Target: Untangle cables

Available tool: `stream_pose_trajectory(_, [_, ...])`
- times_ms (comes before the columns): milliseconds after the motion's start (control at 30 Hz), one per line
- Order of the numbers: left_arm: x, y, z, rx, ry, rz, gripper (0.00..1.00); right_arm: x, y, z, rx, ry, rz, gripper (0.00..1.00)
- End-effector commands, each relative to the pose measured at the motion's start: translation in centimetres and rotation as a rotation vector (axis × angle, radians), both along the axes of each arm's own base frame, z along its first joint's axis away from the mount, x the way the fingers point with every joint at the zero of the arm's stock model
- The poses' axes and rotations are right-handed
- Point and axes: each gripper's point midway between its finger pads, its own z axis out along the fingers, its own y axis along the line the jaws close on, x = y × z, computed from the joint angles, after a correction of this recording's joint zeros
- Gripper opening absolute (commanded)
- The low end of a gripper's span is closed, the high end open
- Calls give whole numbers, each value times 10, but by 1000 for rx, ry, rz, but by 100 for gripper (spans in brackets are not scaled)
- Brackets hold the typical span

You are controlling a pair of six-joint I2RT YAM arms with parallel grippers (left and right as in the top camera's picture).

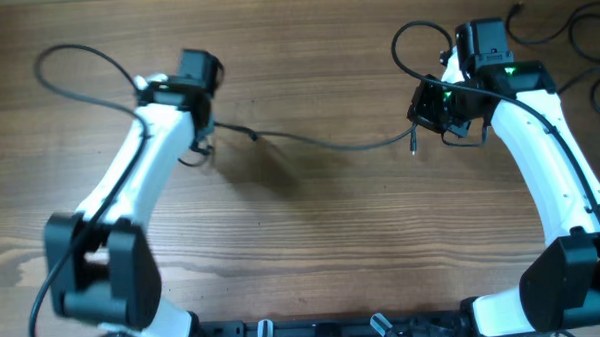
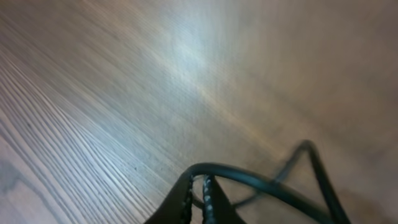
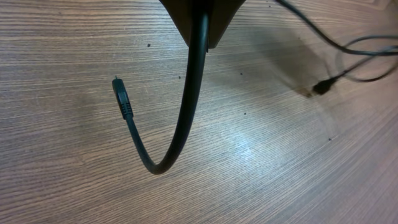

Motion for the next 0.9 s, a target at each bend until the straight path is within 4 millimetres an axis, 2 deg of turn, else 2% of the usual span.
stream_pose_trajectory(0, [9,23,79,7,-235,82,13,1,-10,-1,-55,-8,-19,4])
stream_pose_trajectory(100, [-1,37,129,-15,-390,118,14,1,-13,-2,-69,-6,-26,4])
stream_pose_trajectory(167, [-8,40,148,-55,-456,128,13,1,-13,-2,-68,-5,-28,4])
stream_pose_trajectory(200, [-9,37,151,-99,-469,116,13,1,-13,-2,-68,-5,-28,4])
stream_pose_trajectory(300, [-6,-11,143,-388,-434,-16,16,1,-12,-2,-63,-4,-30,4])
stream_pose_trajectory(367, [-8,-64,126,-628,-336,-171,17,1,-12,-2,-63,-4,-30,4])
stream_pose_trajectory(433, [-21,-106,102,-773,-206,-257,11,1,-12,-2,-63,-4,-30,4])
stream_pose_trajectory(500, [-35,-131,73,-802,-89,-293,7,1,-12,-2,-63,-7,-30,4])
stream_pose_trajectory(533, [-46,-146,47,-774,-5,-315,5,2,-12,-2,-63,-8,-30,4])
stream_pose_trajectory(600, [-60,-159,9,-698,99,-340,4,1,-12,-2,-63,-7,-30,4])
stream_pose_trajectory(667, [-67,-168,-17,-645,153,-367,4,1,-12,-2,-63,-7,-30,4])
stream_pose_trajectory(733, [-62,-166,-37,-546,160,-365,4,1,-12,-2,-63,-7,-30,4])
stream_pose_trajectory(800, [-50,-141,-48,-368,110,-256,4,1,-12,-2,-63,-7,-30,4])
stream_pose_trajectory(867, [-40,-115,-50,-215,57,-179,4,1,-12,-2,-63,-7,-30,4])
